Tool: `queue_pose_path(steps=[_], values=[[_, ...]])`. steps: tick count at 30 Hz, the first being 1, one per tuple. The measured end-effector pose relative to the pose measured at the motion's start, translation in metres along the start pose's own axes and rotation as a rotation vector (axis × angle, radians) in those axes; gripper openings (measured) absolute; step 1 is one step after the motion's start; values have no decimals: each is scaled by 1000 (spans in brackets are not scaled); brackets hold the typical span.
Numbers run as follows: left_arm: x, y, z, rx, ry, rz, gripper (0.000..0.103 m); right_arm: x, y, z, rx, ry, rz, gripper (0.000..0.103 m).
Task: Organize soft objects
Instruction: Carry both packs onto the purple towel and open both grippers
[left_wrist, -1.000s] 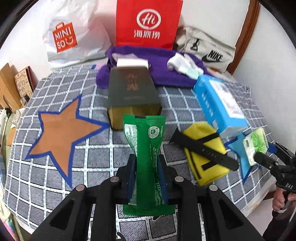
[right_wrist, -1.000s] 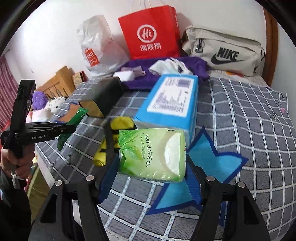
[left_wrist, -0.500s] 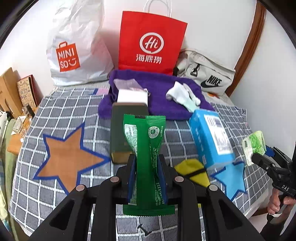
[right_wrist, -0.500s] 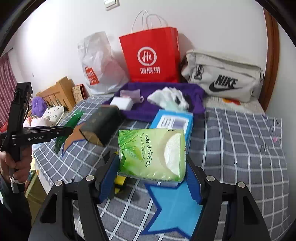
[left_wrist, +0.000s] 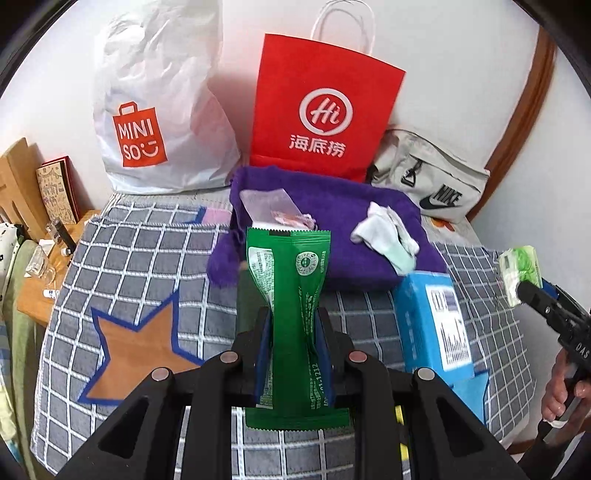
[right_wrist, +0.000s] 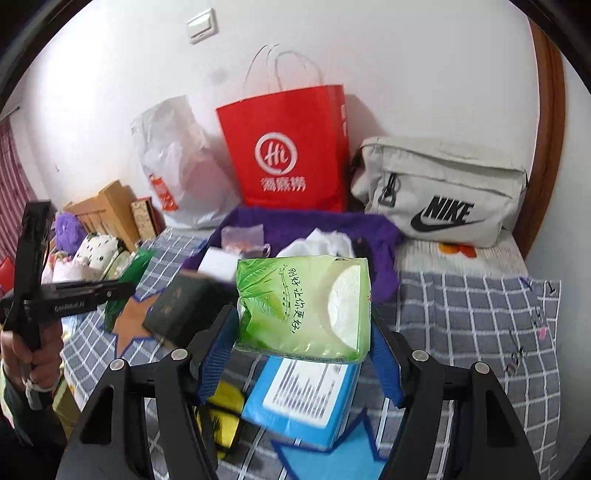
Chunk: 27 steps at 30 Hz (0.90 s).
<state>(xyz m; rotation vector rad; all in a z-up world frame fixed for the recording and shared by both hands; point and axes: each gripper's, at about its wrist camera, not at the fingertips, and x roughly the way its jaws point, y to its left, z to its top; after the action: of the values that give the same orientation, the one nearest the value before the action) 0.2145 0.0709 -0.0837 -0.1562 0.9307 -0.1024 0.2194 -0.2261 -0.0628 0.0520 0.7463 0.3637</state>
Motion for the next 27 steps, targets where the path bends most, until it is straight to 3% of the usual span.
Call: queue_pose_path(steps=[18, 27], values=[[51, 10, 91, 1, 6, 38, 23, 58, -35, 114, 4, -74, -26, 68], [108, 9, 122, -13, 65, 37, 23, 124, -56, 120, 62, 12, 16, 68]])
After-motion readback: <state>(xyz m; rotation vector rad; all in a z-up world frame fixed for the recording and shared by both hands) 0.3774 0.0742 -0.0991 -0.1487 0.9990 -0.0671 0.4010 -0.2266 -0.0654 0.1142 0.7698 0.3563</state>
